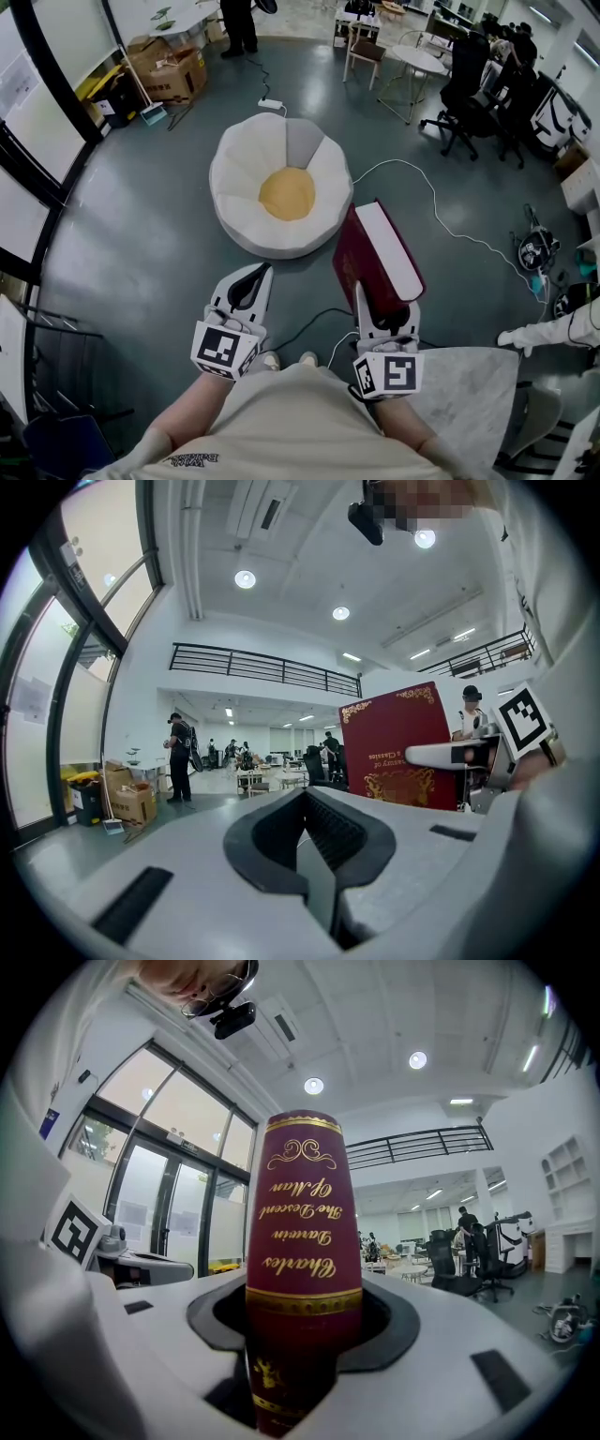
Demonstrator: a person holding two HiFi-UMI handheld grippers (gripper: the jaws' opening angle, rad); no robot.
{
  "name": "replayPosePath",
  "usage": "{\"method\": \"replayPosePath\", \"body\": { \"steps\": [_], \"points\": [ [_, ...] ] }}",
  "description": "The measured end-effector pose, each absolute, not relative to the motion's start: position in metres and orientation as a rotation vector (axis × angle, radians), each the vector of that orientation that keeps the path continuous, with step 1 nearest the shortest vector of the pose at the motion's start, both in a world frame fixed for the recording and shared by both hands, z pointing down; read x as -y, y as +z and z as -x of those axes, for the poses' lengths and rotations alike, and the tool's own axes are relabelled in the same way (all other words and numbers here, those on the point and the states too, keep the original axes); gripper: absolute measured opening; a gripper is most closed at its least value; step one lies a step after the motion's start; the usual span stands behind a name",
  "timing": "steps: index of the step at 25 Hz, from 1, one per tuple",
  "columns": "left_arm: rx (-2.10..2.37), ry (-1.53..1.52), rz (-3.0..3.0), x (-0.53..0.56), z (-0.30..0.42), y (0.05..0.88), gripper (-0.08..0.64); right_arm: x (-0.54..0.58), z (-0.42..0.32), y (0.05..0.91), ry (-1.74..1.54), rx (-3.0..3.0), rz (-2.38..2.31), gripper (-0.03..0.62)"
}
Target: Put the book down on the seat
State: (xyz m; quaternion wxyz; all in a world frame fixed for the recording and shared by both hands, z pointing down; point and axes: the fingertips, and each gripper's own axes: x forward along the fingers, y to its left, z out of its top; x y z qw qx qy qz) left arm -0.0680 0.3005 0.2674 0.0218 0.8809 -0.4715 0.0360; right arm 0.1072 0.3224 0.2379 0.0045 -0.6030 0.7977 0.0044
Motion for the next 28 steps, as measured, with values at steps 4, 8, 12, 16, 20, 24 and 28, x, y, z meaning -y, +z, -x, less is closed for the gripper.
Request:
{"method": "replayPosePath", "body": {
  "steps": [4, 8, 12, 16, 20, 24, 28],
  "points": [
    [1.466, 0.119, -2.727, -0.299, 0.058, 0.268, 0.005, -0.321, -0.122, 0.236, 0.030, -2.487, 1.892, 0.221],
    [1.483, 0.116, -2.722, -0.297, 0.045, 0.270, 0.005, -0.318, -0.137, 0.240, 0.032, -2.485, 1.881, 0.221],
    [1.484, 0.128, -2.729, -0.297, 0.031, 0.271, 0.005, -0.317, -0.151, 0.241, 0.048, -2.468, 1.881, 0.221],
    [1.488, 0.133, -2.730, -0.299, 0.016, 0.269, 0.005, -0.319, -0.163, 0.237, 0.057, -2.468, 1.854, 0.221],
    [1.483, 0.141, -2.731, -0.301, 0.005, 0.270, 0.005, -0.318, -0.174, 0.237, 0.071, -2.459, 1.849, 0.221],
    [1.478, 0.155, -2.735, -0.301, -0.002, 0.274, 0.005, -0.316, -0.178, 0.244, 0.070, -2.467, 1.830, 0.221],
    [1.475, 0.154, -2.732, -0.293, -0.005, 0.280, 0.005, -0.310, -0.181, 0.251, 0.068, -2.470, 1.825, 0.221]
  ]
}}
